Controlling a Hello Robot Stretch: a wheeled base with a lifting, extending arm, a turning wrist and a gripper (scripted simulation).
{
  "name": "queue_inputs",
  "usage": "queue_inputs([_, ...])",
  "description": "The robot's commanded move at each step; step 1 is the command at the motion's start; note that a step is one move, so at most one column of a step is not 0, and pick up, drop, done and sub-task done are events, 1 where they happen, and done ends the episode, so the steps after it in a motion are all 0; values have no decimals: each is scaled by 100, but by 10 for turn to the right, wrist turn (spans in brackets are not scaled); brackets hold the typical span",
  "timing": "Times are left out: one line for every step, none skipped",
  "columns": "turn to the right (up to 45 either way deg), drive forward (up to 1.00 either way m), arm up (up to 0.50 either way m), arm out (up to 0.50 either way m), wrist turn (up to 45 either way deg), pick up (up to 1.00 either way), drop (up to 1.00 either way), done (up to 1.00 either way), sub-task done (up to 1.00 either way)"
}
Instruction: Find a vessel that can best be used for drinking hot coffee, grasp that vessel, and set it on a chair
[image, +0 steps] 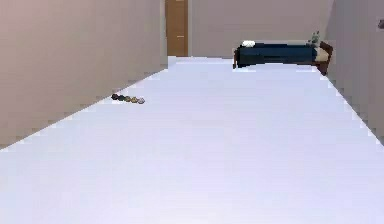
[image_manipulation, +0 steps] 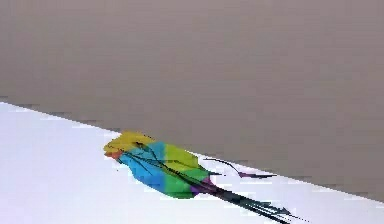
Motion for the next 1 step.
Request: queue_inputs([0, 100, 0, 0, 0, 0, 0, 0, 0])
